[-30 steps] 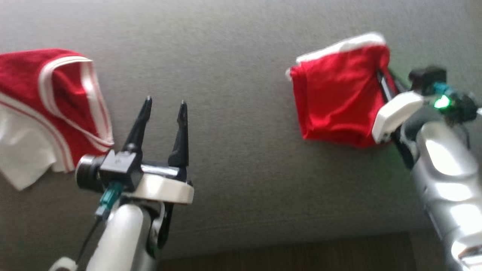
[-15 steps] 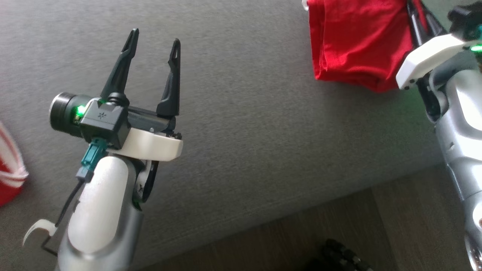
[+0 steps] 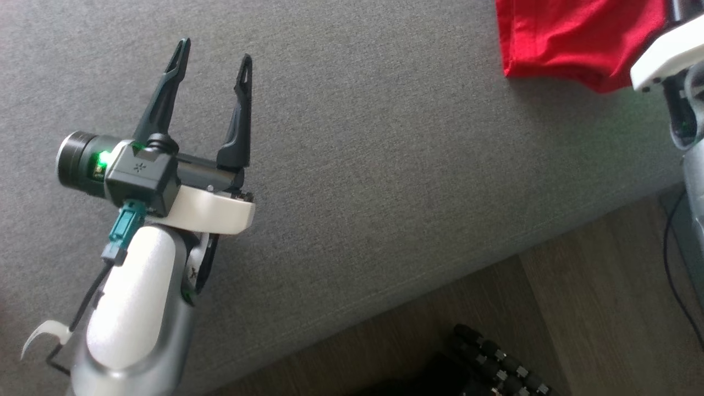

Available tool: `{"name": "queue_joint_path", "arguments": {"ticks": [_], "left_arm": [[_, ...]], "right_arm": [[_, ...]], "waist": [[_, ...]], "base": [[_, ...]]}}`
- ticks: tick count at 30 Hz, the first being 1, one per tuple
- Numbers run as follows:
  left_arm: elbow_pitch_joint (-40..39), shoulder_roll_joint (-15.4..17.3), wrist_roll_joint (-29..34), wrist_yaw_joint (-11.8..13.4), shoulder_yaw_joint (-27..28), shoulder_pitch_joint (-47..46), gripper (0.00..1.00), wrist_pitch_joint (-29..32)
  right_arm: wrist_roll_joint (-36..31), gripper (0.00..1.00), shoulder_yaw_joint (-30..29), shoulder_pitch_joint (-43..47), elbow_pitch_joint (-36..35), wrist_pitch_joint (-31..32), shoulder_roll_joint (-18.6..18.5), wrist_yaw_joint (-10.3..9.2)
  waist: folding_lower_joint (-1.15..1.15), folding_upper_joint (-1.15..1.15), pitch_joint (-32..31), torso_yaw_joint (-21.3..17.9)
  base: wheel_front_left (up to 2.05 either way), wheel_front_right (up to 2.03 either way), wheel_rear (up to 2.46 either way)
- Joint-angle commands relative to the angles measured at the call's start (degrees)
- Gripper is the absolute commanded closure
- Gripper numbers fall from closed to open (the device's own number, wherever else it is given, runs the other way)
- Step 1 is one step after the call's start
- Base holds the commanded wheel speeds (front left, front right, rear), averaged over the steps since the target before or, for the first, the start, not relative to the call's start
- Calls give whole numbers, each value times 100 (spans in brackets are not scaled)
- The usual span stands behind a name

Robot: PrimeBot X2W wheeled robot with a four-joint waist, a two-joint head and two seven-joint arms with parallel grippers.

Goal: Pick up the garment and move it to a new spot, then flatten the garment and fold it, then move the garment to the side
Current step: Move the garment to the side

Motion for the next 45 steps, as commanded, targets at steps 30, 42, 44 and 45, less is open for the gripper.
{"name": "queue_joint_path", "arguments": {"ticks": [30,42,44,45], "left_arm": [[-175,-190,-305,129,346,318,0,-28],[-235,-396,-542,336,603,1040,0,-28],[-239,-407,-558,369,648,1187,0,-28],[-235,-411,-564,385,669,1264,0,-28]], "right_arm": [[-593,0,-108,419,-1654,-43,306,-2],[-477,0,391,1576,-2375,107,744,-2],[-455,0,393,1834,-2470,93,853,-2],[-450,0,387,1969,-2507,84,910,-2]], "waist": [[0,0,-883,635],[0,0,-2050,1601],[0,0,-2187,1737],[0,0,-2256,1800]], "base": [[0,0,0],[0,0,0],[0,0,0],[0,0,0]]}}
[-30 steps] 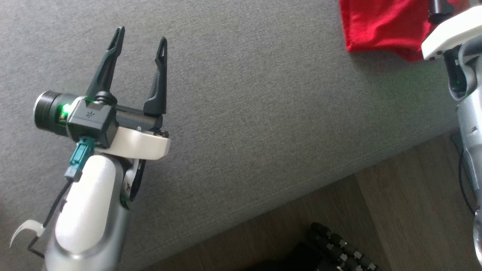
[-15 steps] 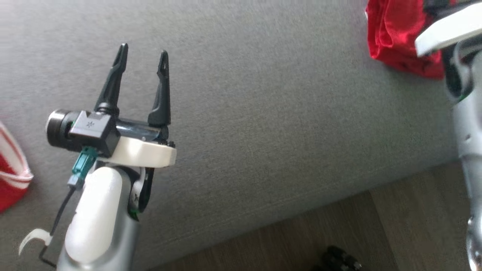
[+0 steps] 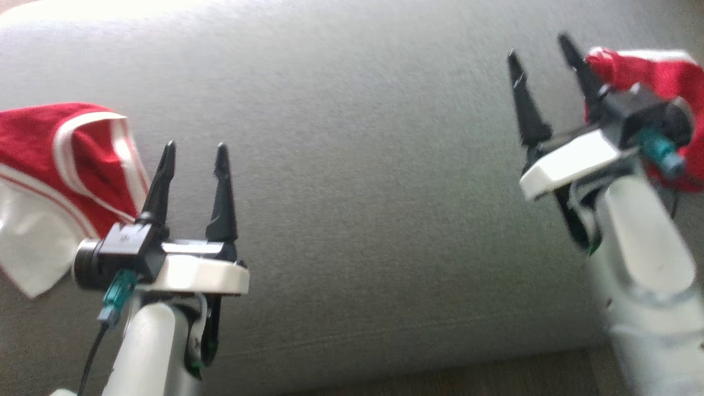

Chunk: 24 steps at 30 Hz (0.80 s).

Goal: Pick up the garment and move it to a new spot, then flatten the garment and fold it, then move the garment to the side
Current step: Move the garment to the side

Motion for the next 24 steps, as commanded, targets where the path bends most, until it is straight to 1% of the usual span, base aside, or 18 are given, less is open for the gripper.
{"name": "queue_joint_path", "arguments": {"ticks": [1,5,8,12,13,18,24], "left_arm": [[-204,7,-16,69,258,29,0,-29],[-195,-1,-25,132,342,314,0,-29],[-176,-4,-1,170,353,512,0,-29],[-140,-5,-61,231,298,740,0,-29],[-90,-6,-88,259,256,838,0,-29],[54,-6,-112,287,229,994,0,-29],[104,-7,-129,300,230,1071,0,-29]], "right_arm": [[46,0,70,173,-260,-11,134,-2],[71,0,55,709,-370,-52,362,-2],[-58,0,63,1080,-404,-83,452,-2],[-197,0,-235,1591,-436,-121,619,-2],[-218,0,-424,1833,-419,-130,686,-2],[-363,0,-760,2257,-613,-137,757,-2],[-246,0,-778,2496,-796,-138,766,-2]], "waist": [[0,0,-404,391],[0,0,-636,558],[0,0,-804,652],[0,0,-994,756],[0,0,-1059,804],[0,0,-1150,867],[0,0,-1178,855]], "base": [[0,0,0],[0,0,0],[0,0,0],[0,0,0],[0,0,0],[0,0,0],[0,0,0]]}}
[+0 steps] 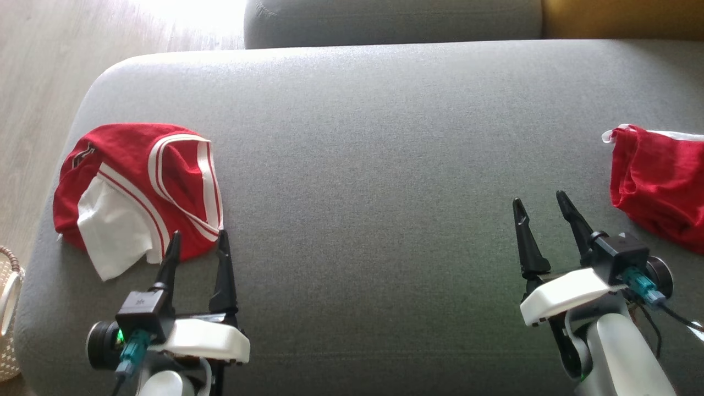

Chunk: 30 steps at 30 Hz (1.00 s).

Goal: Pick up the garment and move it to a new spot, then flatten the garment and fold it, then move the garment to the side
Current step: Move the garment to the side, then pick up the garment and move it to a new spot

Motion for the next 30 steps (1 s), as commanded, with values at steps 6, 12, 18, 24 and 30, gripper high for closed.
{"name": "queue_joint_path", "arguments": {"ticks": [6,12,18,24,30], "left_arm": [[-167,3,-25,33,118,-163,0,-29],[-178,3,-30,32,107,-177,0,-29],[-163,3,-55,30,66,-193,0,-29],[-150,3,-25,14,41,-211,0,-29],[-168,3,-1,8,90,-183,0,-29]], "right_arm": [[68,0,134,-38,-291,-54,54,-2],[101,0,166,-33,-305,-54,55,-2],[89,0,171,-20,-282,-54,55,-2],[132,0,87,30,-284,-54,55,-2],[235,0,234,66,-269,-54,55,-2]], "waist": [[0,0,-5,-37],[0,0,5,-49],[0,0,8,-7],[0,0,-19,297],[0,0,-34,864]], "base": [[0,0,0],[0,0,0],[0,0,0],[0,0,0],[0,0,0]]}}
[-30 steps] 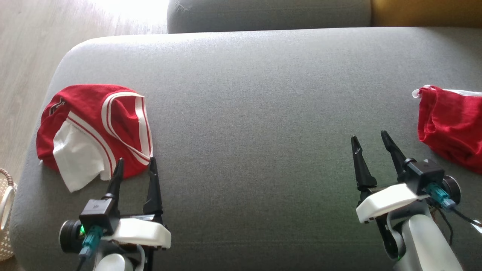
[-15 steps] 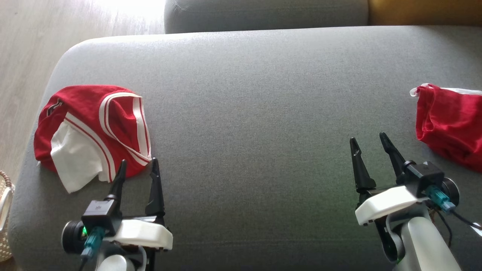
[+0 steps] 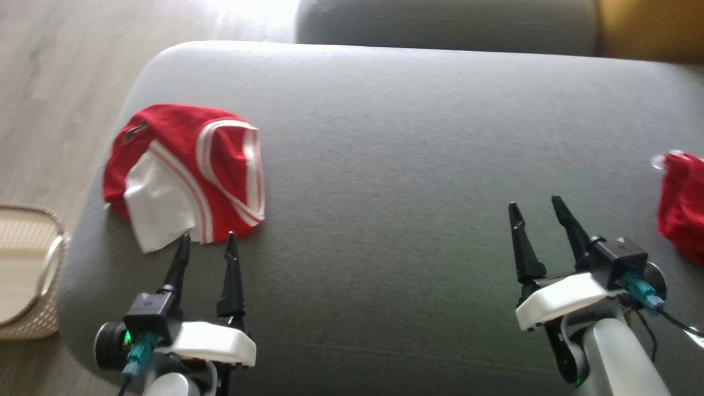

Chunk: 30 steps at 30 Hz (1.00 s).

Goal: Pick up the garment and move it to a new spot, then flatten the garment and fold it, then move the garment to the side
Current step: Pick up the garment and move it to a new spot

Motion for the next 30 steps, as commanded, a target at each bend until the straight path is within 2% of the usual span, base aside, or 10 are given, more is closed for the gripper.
{"name": "queue_joint_path", "arguments": {"ticks": [1,12,18,30], "left_arm": [[-174,4,36,10,263,-189,0,-29],[-211,4,39,-54,493,-54,0,-29],[-230,4,49,-43,515,62,0,-29],[-346,4,69,2,608,202,0,-29]], "right_arm": [[84,0,224,-40,-168,-54,41,-2],[267,0,748,4,-117,-54,41,-2],[302,0,833,47,-64,-54,41,-2],[354,0,1045,-35,37,-54,41,-2]], "waist": [[0,0,-19,344],[0,0,-112,1352],[0,0,-187,1690],[0,0,-223,1766]], "base": [[0,0,0],[0,0,0],[0,0,0],[0,0,0]]}}
